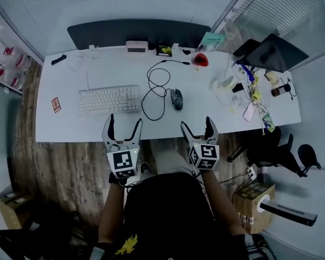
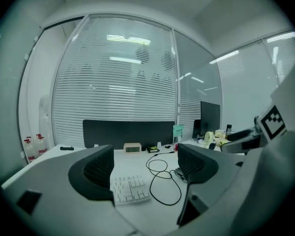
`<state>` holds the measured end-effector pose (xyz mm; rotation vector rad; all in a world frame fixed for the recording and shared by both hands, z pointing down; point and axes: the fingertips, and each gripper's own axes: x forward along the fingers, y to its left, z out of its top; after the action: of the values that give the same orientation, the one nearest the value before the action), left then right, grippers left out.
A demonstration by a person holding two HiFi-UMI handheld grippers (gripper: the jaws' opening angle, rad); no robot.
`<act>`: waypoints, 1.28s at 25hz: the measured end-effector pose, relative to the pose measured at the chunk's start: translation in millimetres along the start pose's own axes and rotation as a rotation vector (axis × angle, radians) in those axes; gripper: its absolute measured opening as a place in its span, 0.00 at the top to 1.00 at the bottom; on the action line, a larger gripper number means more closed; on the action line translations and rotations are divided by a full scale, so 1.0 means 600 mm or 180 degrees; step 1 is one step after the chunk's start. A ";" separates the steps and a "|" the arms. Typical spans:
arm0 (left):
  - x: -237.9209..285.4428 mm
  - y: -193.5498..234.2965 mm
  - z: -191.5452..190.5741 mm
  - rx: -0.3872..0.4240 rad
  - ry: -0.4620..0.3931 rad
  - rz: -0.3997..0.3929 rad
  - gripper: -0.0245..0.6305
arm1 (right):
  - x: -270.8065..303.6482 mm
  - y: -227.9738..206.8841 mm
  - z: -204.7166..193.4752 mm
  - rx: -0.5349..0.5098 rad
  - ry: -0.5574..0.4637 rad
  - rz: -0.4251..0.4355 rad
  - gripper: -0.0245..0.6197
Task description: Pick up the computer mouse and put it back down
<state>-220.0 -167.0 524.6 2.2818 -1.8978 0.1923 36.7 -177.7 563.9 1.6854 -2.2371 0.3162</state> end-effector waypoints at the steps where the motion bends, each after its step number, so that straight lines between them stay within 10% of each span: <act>1: 0.027 0.000 -0.004 0.0037 0.0024 -0.0014 0.35 | 0.039 -0.012 -0.006 0.0014 0.0066 0.0017 0.24; 11: 0.267 0.035 -0.176 0.0249 0.1653 -0.0077 0.35 | 0.390 -0.073 -0.200 0.0042 0.1555 0.0321 0.27; 24: 0.306 0.037 -0.171 0.0198 0.1499 -0.0451 0.35 | 0.442 -0.069 -0.277 -0.0006 0.1719 0.0221 0.48; 32: 0.281 0.040 -0.086 0.0473 0.1000 -0.0652 0.35 | 0.359 -0.049 -0.116 0.0123 0.0966 0.0047 0.49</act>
<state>-212.5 -322.4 610.4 2.3515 -1.5311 0.6412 18.9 -351.9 710.2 1.5232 -2.0320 0.5804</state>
